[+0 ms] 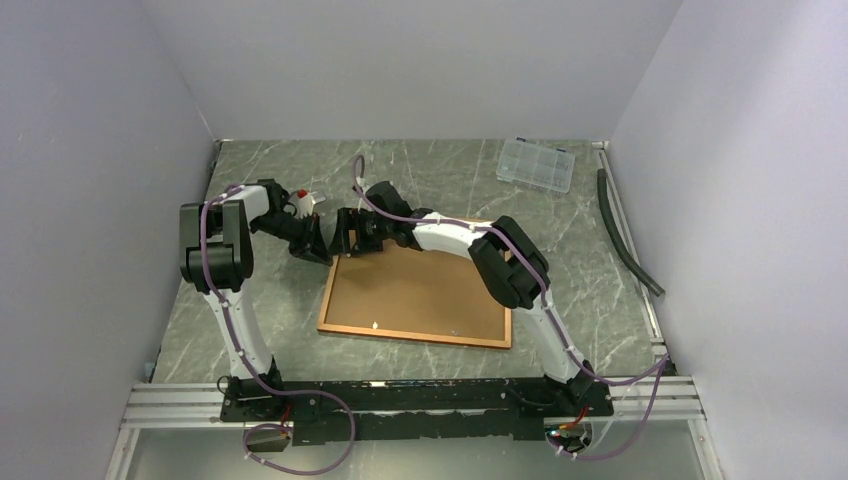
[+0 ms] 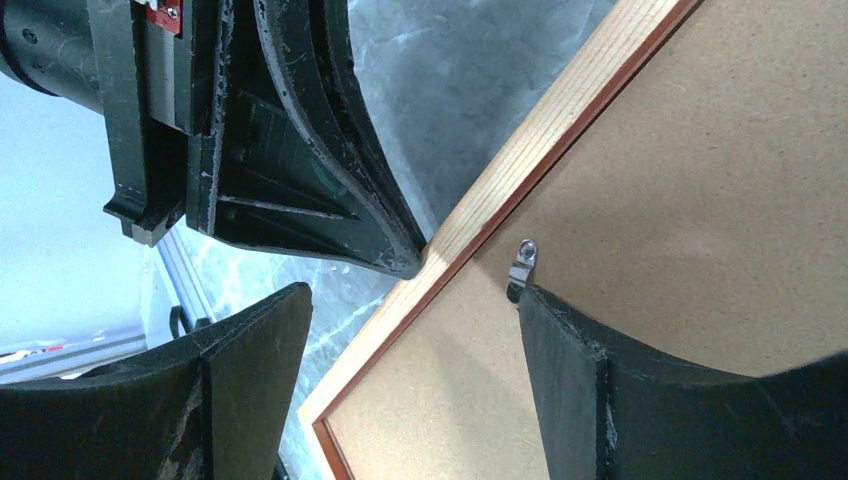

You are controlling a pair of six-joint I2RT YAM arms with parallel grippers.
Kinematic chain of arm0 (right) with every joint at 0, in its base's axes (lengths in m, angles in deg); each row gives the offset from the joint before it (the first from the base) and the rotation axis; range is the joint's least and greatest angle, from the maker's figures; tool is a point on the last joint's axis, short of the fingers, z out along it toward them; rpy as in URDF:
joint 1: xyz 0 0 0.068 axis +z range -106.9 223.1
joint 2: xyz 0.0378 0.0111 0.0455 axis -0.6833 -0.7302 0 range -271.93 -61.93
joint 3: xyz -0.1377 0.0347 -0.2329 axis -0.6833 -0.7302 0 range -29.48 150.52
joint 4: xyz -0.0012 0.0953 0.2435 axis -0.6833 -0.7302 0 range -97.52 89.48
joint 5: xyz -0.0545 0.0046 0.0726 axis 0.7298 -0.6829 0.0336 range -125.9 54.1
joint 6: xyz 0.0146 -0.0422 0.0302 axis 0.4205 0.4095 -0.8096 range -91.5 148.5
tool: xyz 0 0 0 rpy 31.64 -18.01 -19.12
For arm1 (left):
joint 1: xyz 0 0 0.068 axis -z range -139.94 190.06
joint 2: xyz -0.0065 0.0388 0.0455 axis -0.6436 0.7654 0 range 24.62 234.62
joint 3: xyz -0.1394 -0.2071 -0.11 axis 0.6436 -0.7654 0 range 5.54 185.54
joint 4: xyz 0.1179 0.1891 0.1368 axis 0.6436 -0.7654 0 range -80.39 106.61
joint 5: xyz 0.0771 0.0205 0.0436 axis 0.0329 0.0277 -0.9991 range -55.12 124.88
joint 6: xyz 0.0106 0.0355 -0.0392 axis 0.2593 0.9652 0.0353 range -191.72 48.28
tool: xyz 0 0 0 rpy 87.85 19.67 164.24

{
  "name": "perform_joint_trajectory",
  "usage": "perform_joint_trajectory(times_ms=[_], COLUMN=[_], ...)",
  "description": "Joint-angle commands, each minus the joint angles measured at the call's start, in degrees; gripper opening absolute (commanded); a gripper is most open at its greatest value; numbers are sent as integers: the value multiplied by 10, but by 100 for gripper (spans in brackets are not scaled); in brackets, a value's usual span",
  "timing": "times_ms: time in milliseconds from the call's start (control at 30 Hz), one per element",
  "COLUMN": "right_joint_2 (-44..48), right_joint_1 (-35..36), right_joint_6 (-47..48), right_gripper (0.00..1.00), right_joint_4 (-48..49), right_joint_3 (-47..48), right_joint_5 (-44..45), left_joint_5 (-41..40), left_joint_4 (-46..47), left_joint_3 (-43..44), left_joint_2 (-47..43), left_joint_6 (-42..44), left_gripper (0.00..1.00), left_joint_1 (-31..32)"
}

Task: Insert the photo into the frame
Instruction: Install the photo frame at the center of the board.

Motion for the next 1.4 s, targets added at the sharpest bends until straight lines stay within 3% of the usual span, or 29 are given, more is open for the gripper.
perform_joint_trajectory(times_ms=[0,1367], right_joint_2=[-5,-37], right_joint_1=[-2,-4], right_joint_6=[-15,-95], right_gripper=[79,73], right_joint_4=[34,80], right_joint_3=[3,13], right_joint_5=[-20,2], left_joint_5=[-7,-5], left_joint_4=[6,12], left_joint_3=[-3,-8], left_joint_2=[17,15], left_joint_6=[8,6], left_gripper=[7,3], left_joint_1=[8,10])
